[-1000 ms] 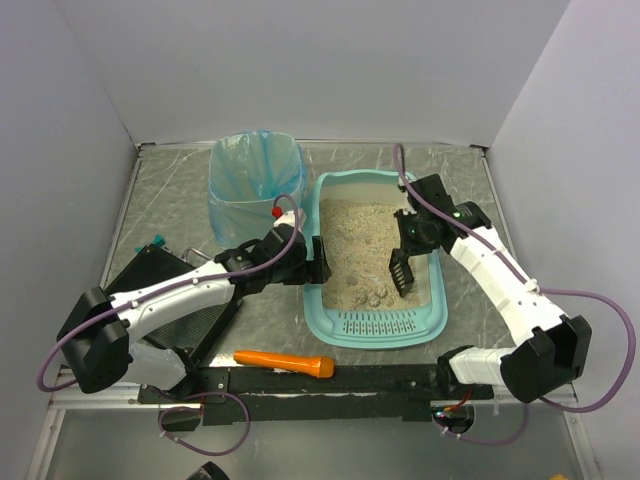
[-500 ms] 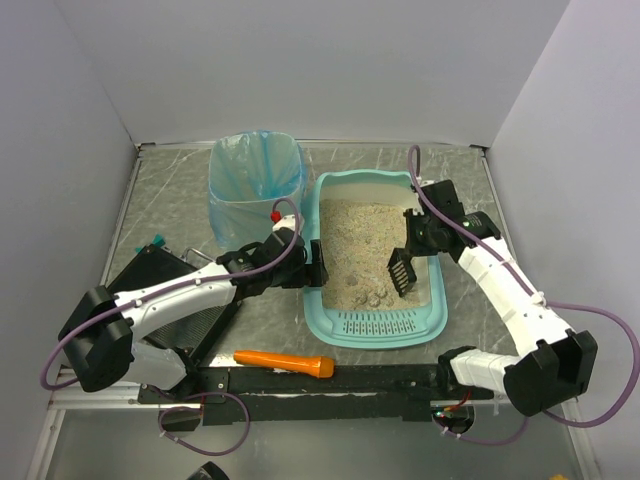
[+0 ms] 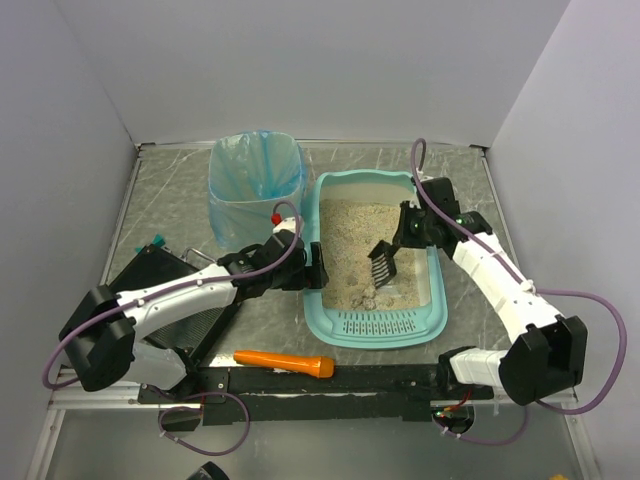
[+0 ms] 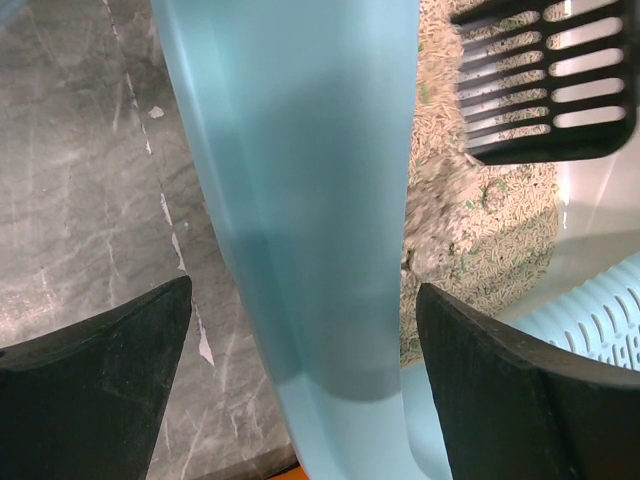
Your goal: Clean the litter box
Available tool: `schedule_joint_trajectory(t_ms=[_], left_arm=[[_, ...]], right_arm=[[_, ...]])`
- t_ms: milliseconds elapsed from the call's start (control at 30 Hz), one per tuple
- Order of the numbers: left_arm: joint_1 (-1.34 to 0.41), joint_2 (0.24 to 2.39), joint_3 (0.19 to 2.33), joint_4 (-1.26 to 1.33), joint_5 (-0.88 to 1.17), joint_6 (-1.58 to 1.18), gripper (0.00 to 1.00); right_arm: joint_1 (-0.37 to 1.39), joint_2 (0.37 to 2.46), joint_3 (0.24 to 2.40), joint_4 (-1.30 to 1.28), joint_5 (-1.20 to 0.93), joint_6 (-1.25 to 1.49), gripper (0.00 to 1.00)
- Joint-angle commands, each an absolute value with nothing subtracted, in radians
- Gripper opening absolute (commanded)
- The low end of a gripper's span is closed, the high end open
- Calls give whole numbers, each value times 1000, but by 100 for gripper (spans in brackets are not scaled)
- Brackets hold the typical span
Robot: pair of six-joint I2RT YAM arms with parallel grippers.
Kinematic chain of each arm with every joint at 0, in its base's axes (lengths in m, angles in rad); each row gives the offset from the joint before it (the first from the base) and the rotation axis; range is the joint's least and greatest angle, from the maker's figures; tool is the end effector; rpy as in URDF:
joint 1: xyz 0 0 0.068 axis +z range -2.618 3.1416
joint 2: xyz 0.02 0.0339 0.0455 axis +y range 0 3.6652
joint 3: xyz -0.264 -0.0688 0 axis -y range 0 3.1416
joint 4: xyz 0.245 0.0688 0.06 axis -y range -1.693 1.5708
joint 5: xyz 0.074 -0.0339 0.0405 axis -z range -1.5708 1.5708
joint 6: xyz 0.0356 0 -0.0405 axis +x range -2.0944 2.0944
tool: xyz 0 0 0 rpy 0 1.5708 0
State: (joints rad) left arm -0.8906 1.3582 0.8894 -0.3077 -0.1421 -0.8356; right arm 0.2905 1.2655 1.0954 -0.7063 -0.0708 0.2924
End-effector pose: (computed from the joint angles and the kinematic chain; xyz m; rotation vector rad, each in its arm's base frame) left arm 0.1850 -0.2207 0.2378 -0.0057 2.4421 -0.6650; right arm 0.2506 0.0776 0.2988 -0.0294 2.4747 0.3412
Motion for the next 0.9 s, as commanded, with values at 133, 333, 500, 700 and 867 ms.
schedule_joint_trajectory(t_ms=[133, 333, 500, 700, 867], left_arm=[[-890, 1393, 893, -244, -91, -859, 97], [-890, 1405, 891, -235, -89, -884, 99], [-890, 1439, 902, -227, -55, -896, 93], [-890, 1453, 910, -212, -23, -914, 90], [-890, 1445, 911, -210, -23, -928, 90]], right_arm=[[301, 1299, 911, -672, -291, 319, 0], [302, 1312, 809, -644, -388, 314, 0], [336, 1351, 758, -516, -451, 327, 0], [425, 1502, 785, -431, -511, 399, 0], [436, 1491, 756, -360, -529, 492, 0]])
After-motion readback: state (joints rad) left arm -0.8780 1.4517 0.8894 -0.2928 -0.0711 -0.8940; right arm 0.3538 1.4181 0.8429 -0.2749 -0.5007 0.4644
